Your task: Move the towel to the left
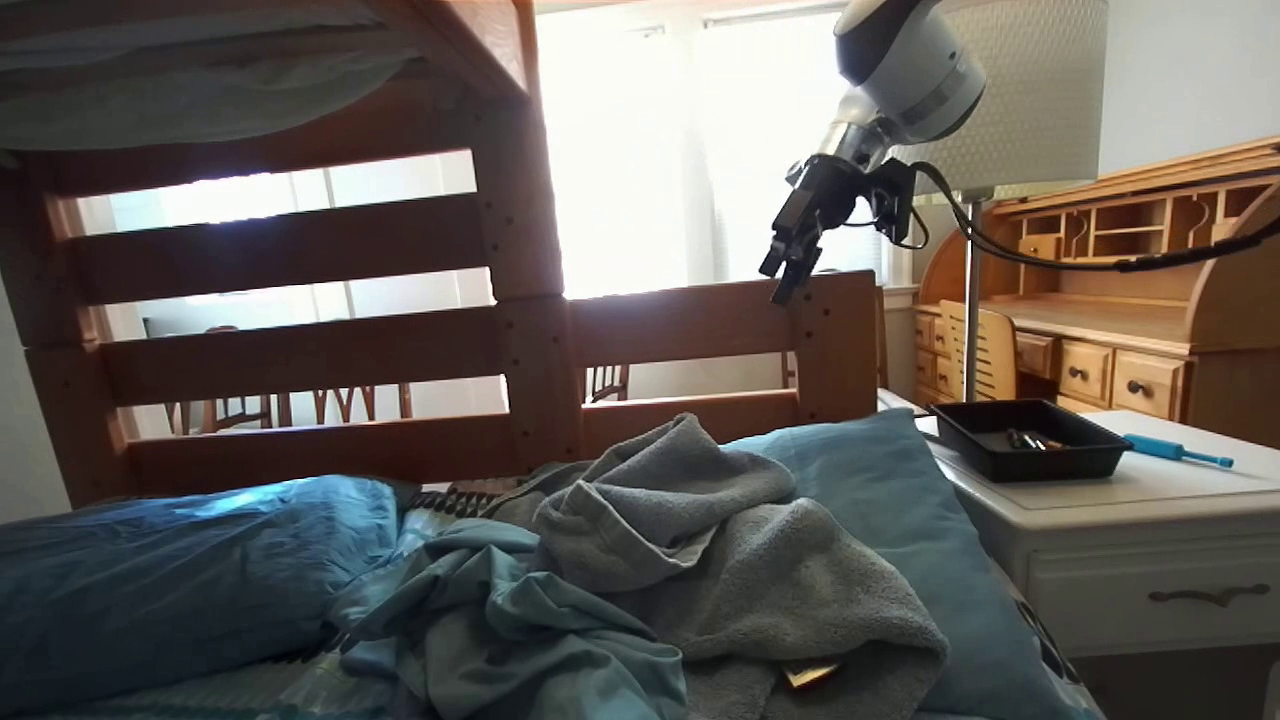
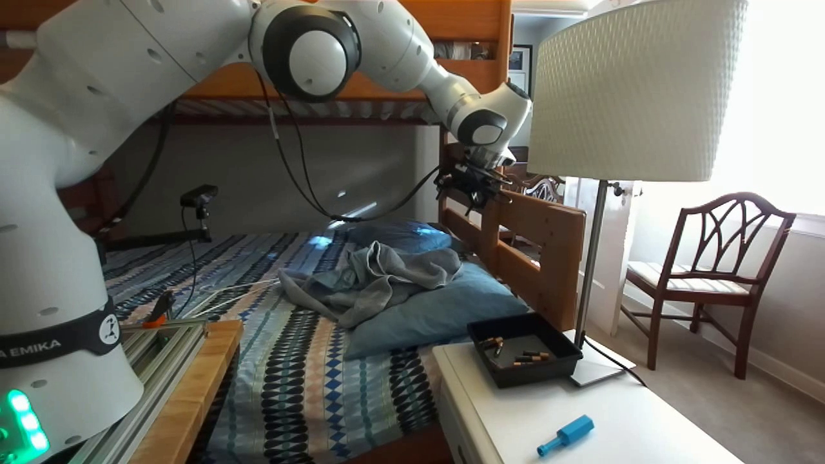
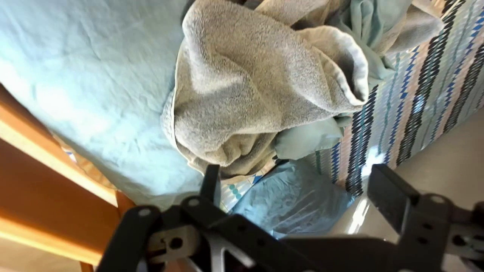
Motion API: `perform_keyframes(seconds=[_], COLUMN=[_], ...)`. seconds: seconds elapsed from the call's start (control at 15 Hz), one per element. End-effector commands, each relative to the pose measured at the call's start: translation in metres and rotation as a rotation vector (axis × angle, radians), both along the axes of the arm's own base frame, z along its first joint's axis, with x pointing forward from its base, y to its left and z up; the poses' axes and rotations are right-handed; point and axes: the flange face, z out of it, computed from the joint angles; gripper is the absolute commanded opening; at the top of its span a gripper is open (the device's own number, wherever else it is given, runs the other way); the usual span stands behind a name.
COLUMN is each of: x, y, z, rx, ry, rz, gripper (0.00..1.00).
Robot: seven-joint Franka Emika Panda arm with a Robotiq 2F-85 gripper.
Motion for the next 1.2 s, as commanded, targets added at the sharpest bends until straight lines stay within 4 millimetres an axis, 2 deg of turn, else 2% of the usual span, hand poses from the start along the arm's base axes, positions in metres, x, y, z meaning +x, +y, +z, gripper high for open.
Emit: perform_keyframes(seconds=[0.0,0.33,0.47,0.6,0.87,0.93,1.13], x=[-0.004,-0.015,-0.01,0.003,0.026,0.018,0.018], y=[-0.001,0.003,0.0,-0.007,0.004,-0.009,-0.007], z=[-0.027,-0.059,-0.07,-0.08,-0.082,-0.084,-0.086], rx=[0.017,-0.004,-0.023,-0.041,0.023,-0.009,-0.009], ry=[0.12,0.248,0.243,0.175,0.095,0.098,0.095], rz=[0.044,0.129,0.11,0.042,-0.189,-0.101,-0.11], gripper=[1.0,1.0,1.0,1.0,1.0,1.0,1.0])
